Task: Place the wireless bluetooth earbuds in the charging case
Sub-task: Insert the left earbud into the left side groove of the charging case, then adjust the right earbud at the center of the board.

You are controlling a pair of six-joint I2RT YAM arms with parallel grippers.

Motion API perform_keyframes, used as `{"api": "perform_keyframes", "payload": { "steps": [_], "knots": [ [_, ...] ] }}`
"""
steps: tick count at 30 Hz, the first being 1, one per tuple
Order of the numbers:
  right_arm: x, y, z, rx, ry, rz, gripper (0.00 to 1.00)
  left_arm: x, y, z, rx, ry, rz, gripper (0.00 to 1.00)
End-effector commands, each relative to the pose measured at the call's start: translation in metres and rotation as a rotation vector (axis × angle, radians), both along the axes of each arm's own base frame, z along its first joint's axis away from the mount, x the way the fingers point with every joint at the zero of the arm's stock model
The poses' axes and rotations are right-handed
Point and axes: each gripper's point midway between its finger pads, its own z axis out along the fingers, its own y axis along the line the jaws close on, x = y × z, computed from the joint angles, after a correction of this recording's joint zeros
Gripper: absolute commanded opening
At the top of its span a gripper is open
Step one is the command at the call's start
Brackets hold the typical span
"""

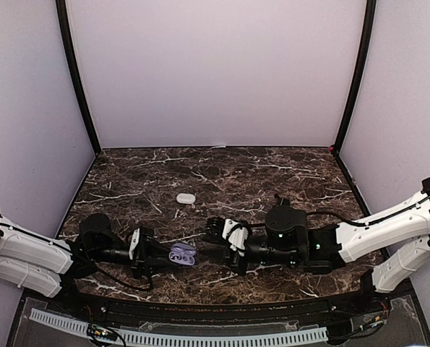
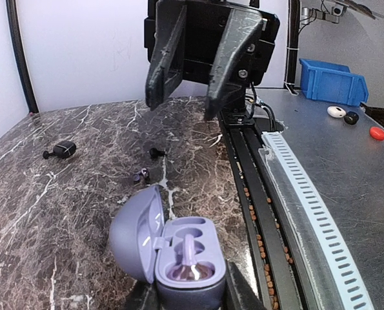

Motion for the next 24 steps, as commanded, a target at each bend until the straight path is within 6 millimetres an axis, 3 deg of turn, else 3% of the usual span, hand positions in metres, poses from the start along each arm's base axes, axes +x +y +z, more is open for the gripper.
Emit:
{"api": "perform_keyframes", "payload": {
  "steps": [1,3,4,6,12,18,24],
  "knots": [
    [0.033,-0.031,-0.013,-0.041,0.059,-0.239,0.29,0.006,-0.002,0.011,-0.028,-0.031,0.03,0.08],
    [0.042,-0.044,-0.015,-0.048,0.106,-0.304,0.38,0.008,-0.002,0.014,-0.037,-0.039,0.041,0.08],
    [0.057,-0.057,-0.021,-0.065,0.159,-0.399,0.51,0.01,-0.003,0.016,-0.041,-0.04,0.046,0.08],
    [0.075,-0.076,-0.026,-0.064,0.281,-0.503,0.55,0.013,-0.006,0.02,-0.041,-0.043,0.051,0.08],
    [0.091,-0.139,-0.045,-0.037,0.474,-0.753,0.45,0.021,-0.014,0.027,-0.044,-0.062,0.051,0.08],
    [0.085,-0.198,-0.1,-0.161,0.725,-1.024,0.37,0.024,-0.016,0.025,-0.063,-0.105,0.055,0.08],
    [0.073,-0.209,-0.124,-0.262,0.775,-1.038,0.33,0.019,-0.014,0.019,-0.1,-0.106,0.044,0.08]
  ]
}}
